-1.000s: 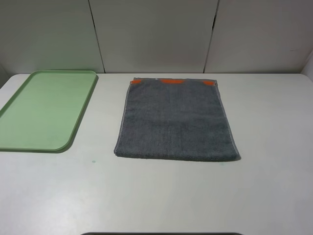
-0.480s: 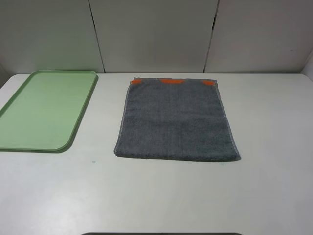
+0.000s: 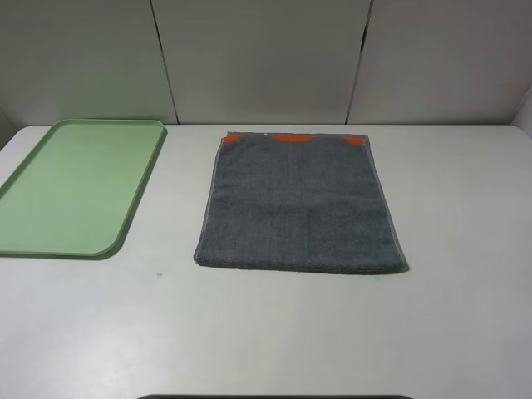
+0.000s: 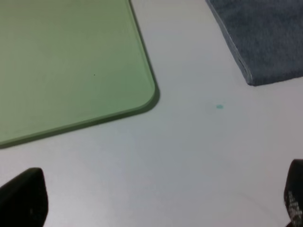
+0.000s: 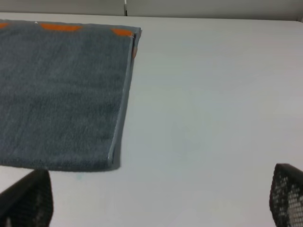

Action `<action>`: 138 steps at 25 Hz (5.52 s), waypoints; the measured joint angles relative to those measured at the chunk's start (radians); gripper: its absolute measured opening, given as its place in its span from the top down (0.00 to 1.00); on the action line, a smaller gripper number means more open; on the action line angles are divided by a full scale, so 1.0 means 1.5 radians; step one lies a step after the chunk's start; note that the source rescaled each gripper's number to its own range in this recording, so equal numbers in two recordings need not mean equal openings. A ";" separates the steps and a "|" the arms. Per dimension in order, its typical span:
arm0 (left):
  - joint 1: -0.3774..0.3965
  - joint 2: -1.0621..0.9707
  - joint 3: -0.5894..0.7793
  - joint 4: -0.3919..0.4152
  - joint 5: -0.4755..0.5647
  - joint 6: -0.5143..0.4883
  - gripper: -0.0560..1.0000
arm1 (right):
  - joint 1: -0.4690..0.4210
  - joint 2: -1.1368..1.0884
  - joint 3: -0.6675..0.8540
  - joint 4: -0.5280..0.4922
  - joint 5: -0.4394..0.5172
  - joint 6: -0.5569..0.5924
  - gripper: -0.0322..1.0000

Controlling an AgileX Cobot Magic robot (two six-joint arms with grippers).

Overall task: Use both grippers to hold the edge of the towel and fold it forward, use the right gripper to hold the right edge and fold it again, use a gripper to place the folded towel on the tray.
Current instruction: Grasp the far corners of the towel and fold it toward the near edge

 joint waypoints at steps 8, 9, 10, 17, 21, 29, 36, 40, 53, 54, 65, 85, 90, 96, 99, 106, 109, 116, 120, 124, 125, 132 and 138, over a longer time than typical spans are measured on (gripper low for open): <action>0.000 0.000 0.000 -0.027 0.000 0.000 0.00 | 0.025 0.000 0.000 0.010 0.000 0.000 0.00; 0.000 0.000 0.000 -0.031 0.000 0.000 0.00 | 0.033 0.000 0.000 0.010 0.000 -0.001 0.00; 0.000 0.000 0.000 -0.035 0.000 0.000 0.00 | 0.040 0.000 0.000 0.010 0.000 -0.001 0.00; -0.027 0.030 -0.019 -0.054 0.015 0.006 0.00 | 0.068 0.016 0.000 0.014 0.000 -0.009 0.00; -0.072 0.091 -0.064 -0.054 0.016 0.035 0.00 | 0.077 0.070 -0.016 0.025 0.001 -0.025 0.00; -0.176 0.208 -0.113 -0.007 0.019 0.068 0.00 | 0.093 0.182 -0.095 0.065 0.010 -0.110 0.00; -0.277 0.297 -0.115 0.121 0.028 0.070 0.01 | 0.136 0.281 -0.152 0.072 0.025 -0.224 0.00; -0.326 0.344 -0.115 0.161 0.027 0.070 0.01 | 0.137 0.336 -0.154 0.072 0.021 -0.367 0.00; -0.465 0.511 -0.115 0.280 -0.094 0.109 0.01 | 0.137 0.500 -0.154 0.126 -0.035 -0.548 0.00; -0.476 0.526 -0.115 0.295 -0.103 0.110 0.01 | 0.137 0.513 -0.154 0.131 -0.039 -0.550 0.00; -0.572 0.682 -0.115 0.367 -0.200 0.102 0.01 | 0.137 0.662 -0.154 0.145 -0.055 -0.613 0.00; -0.572 0.958 -0.115 0.372 -0.448 0.067 0.01 | 0.137 0.770 -0.154 0.146 -0.129 -0.759 0.00; -0.572 1.033 -0.115 0.403 -0.496 0.064 0.02 | 0.137 0.794 -0.154 0.146 -0.144 -0.760 0.00; -0.572 1.093 -0.116 0.501 -0.537 0.000 0.03 | 0.137 0.800 -0.154 0.147 -0.166 -0.760 0.00; -0.572 1.125 -0.131 0.553 -0.540 -0.034 0.03 | 0.137 0.800 -0.154 0.147 -0.176 -0.761 0.00; -0.572 1.201 -0.193 0.614 -0.546 -0.077 0.04 | 0.137 0.800 -0.154 0.148 -0.178 -0.761 0.00; -0.572 1.230 -0.219 0.625 -0.547 -0.079 0.04 | 0.137 0.800 -0.154 0.148 -0.178 -0.761 0.00; -0.557 1.254 -0.240 0.646 -0.552 -0.079 0.04 | 0.137 0.800 -0.154 0.150 -0.178 -0.761 0.00; -0.510 1.255 -0.240 0.646 -0.552 -0.080 0.04 | 0.137 0.800 -0.154 0.150 -0.184 -0.761 0.00; -0.474 1.255 -0.240 0.646 -0.554 -0.081 0.04 | 0.137 0.800 -0.154 0.151 -0.194 -0.761 0.00; -0.472 1.255 -0.240 0.646 -0.558 -0.081 0.04 | 0.137 0.800 -0.154 0.151 -0.195 -0.761 0.00; -0.471 1.255 -0.240 0.646 -0.601 -0.081 0.04 | 0.137 0.800 -0.154 0.151 -0.195 -0.761 0.00; -0.471 1.257 -0.210 0.646 -0.601 -0.069 0.04 | 0.137 0.800 -0.154 0.151 -0.198 -0.761 0.00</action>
